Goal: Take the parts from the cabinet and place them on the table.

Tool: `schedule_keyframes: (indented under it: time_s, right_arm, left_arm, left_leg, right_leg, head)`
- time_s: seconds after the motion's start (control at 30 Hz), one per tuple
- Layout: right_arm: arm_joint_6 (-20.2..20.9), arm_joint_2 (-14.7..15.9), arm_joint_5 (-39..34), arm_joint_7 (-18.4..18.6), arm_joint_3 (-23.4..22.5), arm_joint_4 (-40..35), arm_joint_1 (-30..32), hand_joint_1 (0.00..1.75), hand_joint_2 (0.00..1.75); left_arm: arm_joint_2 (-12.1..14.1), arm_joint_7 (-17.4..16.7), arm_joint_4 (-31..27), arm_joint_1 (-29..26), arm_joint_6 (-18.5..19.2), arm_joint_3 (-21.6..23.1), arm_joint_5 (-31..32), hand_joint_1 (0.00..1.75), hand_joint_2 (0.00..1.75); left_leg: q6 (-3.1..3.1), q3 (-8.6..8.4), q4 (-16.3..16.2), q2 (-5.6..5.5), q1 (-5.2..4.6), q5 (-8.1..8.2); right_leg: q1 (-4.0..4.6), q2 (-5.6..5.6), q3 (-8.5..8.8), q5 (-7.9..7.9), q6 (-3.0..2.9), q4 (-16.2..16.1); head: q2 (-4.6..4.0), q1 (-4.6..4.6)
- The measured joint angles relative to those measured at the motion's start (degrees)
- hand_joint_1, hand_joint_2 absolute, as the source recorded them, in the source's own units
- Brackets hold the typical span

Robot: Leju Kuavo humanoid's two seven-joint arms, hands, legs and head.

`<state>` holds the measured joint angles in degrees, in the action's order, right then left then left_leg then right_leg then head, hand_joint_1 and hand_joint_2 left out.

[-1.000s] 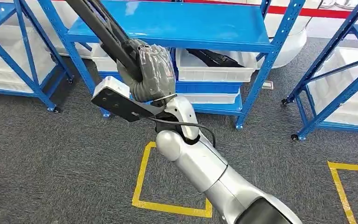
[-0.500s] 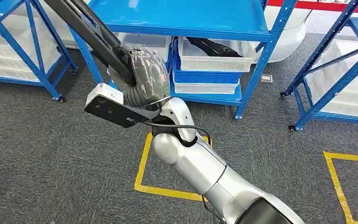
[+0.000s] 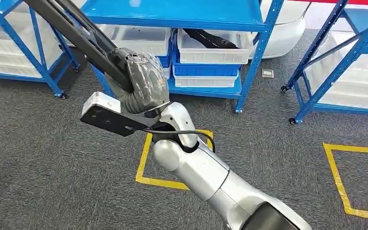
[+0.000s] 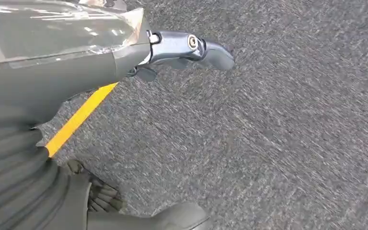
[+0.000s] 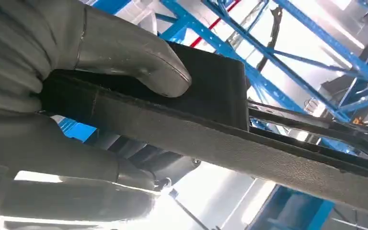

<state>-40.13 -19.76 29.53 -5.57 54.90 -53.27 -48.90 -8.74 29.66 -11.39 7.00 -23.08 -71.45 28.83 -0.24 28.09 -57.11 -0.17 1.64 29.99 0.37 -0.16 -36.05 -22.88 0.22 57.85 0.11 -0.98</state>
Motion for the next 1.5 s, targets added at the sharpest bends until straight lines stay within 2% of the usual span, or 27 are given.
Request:
schedule_keyframes:
  time_s: [0.1,0.13,0.17,0.23,0.27,0.33,0.4,0.43,0.47,0.5,0.6,0.63,0.7,0.77,0.8,0.83,0.9,0.93,1.0,1.13,1.2,1.27,1.33,1.37,1.43,1.47,1.5]
  right_arm:
    - [0.00,0.04,-0.02,-0.22,0.20,0.00,-0.14,1.75,1.75]
    - [0.00,0.22,-0.02,-0.22,0.24,0.04,-0.13,1.75,1.75]
    - [0.00,0.22,-0.02,-0.31,0.24,0.04,-0.36,1.75,1.75]
    - [0.00,0.20,0.04,-0.31,0.26,0.04,-0.28,1.75,1.75]
    - [0.00,0.20,0.15,-0.31,0.24,0.09,-0.26,1.75,1.75]
    - [0.00,0.24,0.31,-0.31,0.24,0.18,-0.21,1.75,1.75]
    - [0.00,0.18,0.52,-0.31,0.18,0.22,-0.20,1.75,1.75]
    - [0.00,0.13,0.70,-0.31,0.11,0.22,-0.22,1.75,1.75]
    - [0.00,0.04,0.92,-0.35,0.00,0.22,-0.28,1.75,1.75]
    - [0.00,0.02,1.07,-0.37,-0.07,0.22,-0.31,1.75,1.75]
    - [0.00,0.09,1.16,-0.39,-0.22,0.22,-0.28,1.75,1.75]
    - [0.00,0.11,1.16,-0.39,-0.22,0.31,-0.21,1.75,1.75]
    - [0.00,0.07,1.16,-0.44,-0.20,0.31,-0.27,1.75,1.75]
    - [0.00,0.07,1.18,-0.42,-0.20,0.37,-0.16,1.75,1.75]
    - [0.00,0.07,1.20,-0.42,-0.20,0.39,-0.07,1.75,1.75]
    - [0.00,0.07,1.20,-0.39,-0.20,0.46,0.06,1.75,1.75]
    - [0.00,0.07,1.36,-0.37,-0.20,0.59,0.25,1.75,1.75]
    - [0.00,0.07,1.36,-0.37,-0.22,0.61,0.26,1.75,1.75]
    - [0.00,0.00,1.25,-0.37,-0.26,0.61,0.24,1.75,1.75]
    - [0.00,0.11,0.55,-0.48,-0.15,0.63,0.40,1.75,1.75]
    - [0.00,0.13,-0.24,-0.68,-0.13,0.63,0.35,1.75,1.75]
    - [0.00,0.17,-0.50,-0.72,0.04,0.63,0.44,1.75,1.75]
    - [0.00,0.17,1.24,0.13,0.20,0.74,0.68,1.75,1.75]
    - [0.00,0.15,2.25,0.74,0.35,0.90,0.76,1.75,1.75]
    - [0.00,0.09,3.00,0.90,0.57,0.98,0.90,1.75,1.75]
    - [0.00,0.07,3.24,0.90,0.68,0.98,0.89,1.75,1.75]
    - [0.00,0.07,3.30,0.90,0.83,0.98,0.89,1.75,1.75]
  left_arm:
    - [-0.02,0.13,0.00,-0.08,-0.31,0.00,0.15,0.00,1.75]
    - [-0.18,0.13,0.02,-0.10,-0.33,-0.02,0.22,0.00,1.75]
    - [-0.13,0.15,0.00,-0.01,-0.33,-0.02,0.31,0.00,1.75]
    - [-0.09,0.15,0.00,0.03,-0.33,-0.02,0.48,0.00,1.75]
    - [-0.07,0.17,0.00,0.02,-0.30,-0.02,0.59,0.00,1.75]
    - [-0.09,0.22,0.00,0.02,-0.30,-0.02,0.65,0.00,1.75]
    - [-0.09,0.33,0.00,0.03,-0.28,-0.02,0.65,0.00,1.75]
    - [-0.09,0.46,0.00,0.04,-0.28,-0.02,0.68,0.00,1.75]
    - [-0.13,0.66,0.00,0.04,-0.28,-0.02,0.74,0.00,1.75]
    - [-0.17,0.81,0.00,0.03,-0.31,-0.02,0.76,0.00,1.75]
    - [-0.17,0.94,0.00,-0.03,-0.31,0.00,0.81,0.00,1.75]
    - [-0.13,0.96,0.00,-0.15,-0.33,0.00,0.81,0.00,1.75]
    - [-0.18,0.96,0.00,-0.25,-0.33,0.00,0.83,0.00,1.75]
    - [-0.09,0.94,0.00,-0.25,-0.39,0.00,0.92,0.00,1.75]
    - [0.02,0.81,0.00,-0.23,-0.48,0.00,1.11,0.00,1.75]
    - [0.04,0.74,0.00,-0.24,-0.48,0.00,1.27,0.00,1.75]
    - [0.04,0.72,0.00,-0.23,-0.48,0.00,1.27,0.00,1.75]
    - [0.07,0.77,0.00,-0.19,-0.66,0.00,1.27,0.00,1.75]
    - [0.04,0.81,0.00,0.02,-1.44,0.00,1.35,0.00,1.75]
    - [-0.15,-0.20,0.00,-0.03,-3.35,0.00,1.88,0.00,1.75]
    - [-0.22,-0.78,0.00,0.04,-4.17,0.02,2.16,0.00,1.75]
    - [-0.22,-1.22,0.02,-0.02,-4.79,0.00,2.43,0.00,1.75]
    - [-0.30,-1.64,0.02,-0.05,-5.87,0.02,2.54,0.00,1.75]
    - [-0.50,-2.18,0.02,-0.05,-7.53,0.02,2.62,0.00,1.75]
    - [-1.53,-2.27,0.00,-0.06,-10.49,0.00,2.62,0.00,1.75]
    - [-1.95,-2.27,0.00,-0.05,-11.08,0.00,2.62,0.00,1.75]
    - [-2.41,-2.27,0.02,0.01,-11.19,0.00,2.62,0.00,1.75]
  left_leg:
    - [1.19,1.25,-0.09,0.05,-0.79,-1.50]
    - [1.72,1.90,0.37,0.56,-0.15,-2.50]
    - [2.18,2.58,0.40,0.66,-0.38,-3.21]
    - [2.54,4.73,0.39,0.75,-0.46,-4.91]
    - [2.51,5.85,0.34,0.82,-0.51,-5.76]
    - [2.34,8.00,0.25,1.00,-0.53,-7.42]
    - [2.01,9.93,0.20,1.05,-0.52,-8.94]
    - [1.79,10.60,0.18,1.02,-0.53,-9.64]
    - [1.40,11.03,0.09,0.98,-0.72,-10.24]
    - [1.15,11.24,0.01,0.99,-0.81,-10.88]
    - [-0.17,11.44,1.25,1.06,-0.35,-13.30]
    - [-0.51,11.94,1.07,0.90,-0.06,-12.88]
    - [-1.03,12.99,-3.34,0.59,-0.07,-5.61]
    - [-1.57,14.81,-12.38,0.52,-0.05,0.69]
    - [-1.72,15.30,-16.30,0.52,-0.05,1.49]
    - [-1.78,14.97,-18.12,0.52,-0.05,0.30]
    - [-1.74,11.19,-15.40,0.53,0.06,-4.35]
    - [-1.60,7.35,-10.83,0.52,0.07,-5.18]
    - [-1.16,1.53,-1.78,-0.02,-0.26,-0.55]
    - [1.52,2.39,-0.23,0.16,-0.59,-1.63]
    - [2.62,3.52,-0.19,0.50,-0.55,-2.91]
    - [2.64,5.11,-0.22,0.40,-0.56,-4.14]
    - [2.50,6.64,-0.28,0.24,-0.56,-5.22]
    - [2.32,7.55,-0.34,-0.05,-0.55,-5.89]
    - [1.92,8.68,-0.38,-0.79,-0.57,-6.90]
    - [1.69,9.02,-0.42,-1.21,-0.54,-7.36]
    - [1.35,9.42,-0.52,-1.49,-0.88,-7.74]
  right_leg:
    - [-0.29,-0.10,-0.43,1.80,1.44,-0.57]
    - [-0.35,-0.07,-0.90,1.02,1.52,0.13]
    - [-0.33,-0.01,-2.06,-1.61,1.18,1.74]
    - [-0.57,0.00,-4.42,-8.75,0.30,10.00]
    - [-0.58,0.00,-5.15,-10.76,0.46,14.47]
    - [-0.64,0.01,-4.55,-9.35,1.89,18.87]
    - [-0.65,0.00,-0.03,-5.34,3.07,14.67]
    - [-0.64,0.00,3.64,-4.93,2.82,9.95]
    - [-0.43,0.00,8.94,-7.09,1.88,2.83]
    - [-0.27,0.00,11.99,-9.02,1.25,-2.51]
    - [0.11,0.09,10.27,-8.20,0.29,-2.48]
    - [-0.86,-0.02,9.83,-7.22,-0.55,-2.76]
    - [-0.60,-0.24,8.82,-5.83,-1.64,-2.69]
    - [-0.37,-0.27,6.96,-4.25,-1.79,-2.40]
    - [-0.30,-0.27,5.78,-3.55,-1.78,-2.08]
    - [-0.30,-0.26,4.63,-3.03,-1.66,-1.66]
    - [-0.38,-0.24,2.16,-2.18,-1.31,-0.48]
    - [-0.43,-0.18,1.08,-1.79,-1.08,0.21]
    - [-0.07,-0.11,0.06,-1.15,-0.42,0.99]
    - [-0.19,-0.31,-0.64,0.43,1.16,0.77]
    - [-0.39,-0.07,-2.67,-3.84,0.57,4.29]
    - [-0.56,-0.06,-5.15,-9.27,0.12,12.81]
    - [-0.62,-0.06,-6.22,-10.25,0.89,18.51]
    - [-0.69,-0.05,-4.92,-8.69,1.66,18.13]
    - [-0.76,0.34,0.59,-5.71,2.21,10.94]
    - [-0.74,1.73,4.51,-5.59,1.69,5.32]
    - [-0.60,2.78,8.03,-7.16,0.78,0.65]
  head:
    - [0.00,-0.11]
    - [0.00,-0.04]
    - [0.00,-0.07]
    - [0.00,0.41]
    - [0.00,0.37]
    - [0.00,0.37]
    - [0.00,0.39]
    - [0.00,0.37]
    - [0.00,0.37]
    - [0.00,0.33]
    - [0.00,0.17]
    - [0.00,0.28]
    - [0.00,-0.33]
    - [0.00,-0.37]
    - [0.00,-0.37]
    - [0.00,-0.37]
    - [0.00,-0.39]
    - [0.00,-0.44]
    - [0.00,-0.35]
    - [0.00,-0.28]
    - [0.00,-0.02]
    - [0.00,0.11]
    - [0.00,0.11]
    - [0.00,0.13]
    - [0.00,0.13]
    - [0.00,0.13]
    - [0.00,0.20]
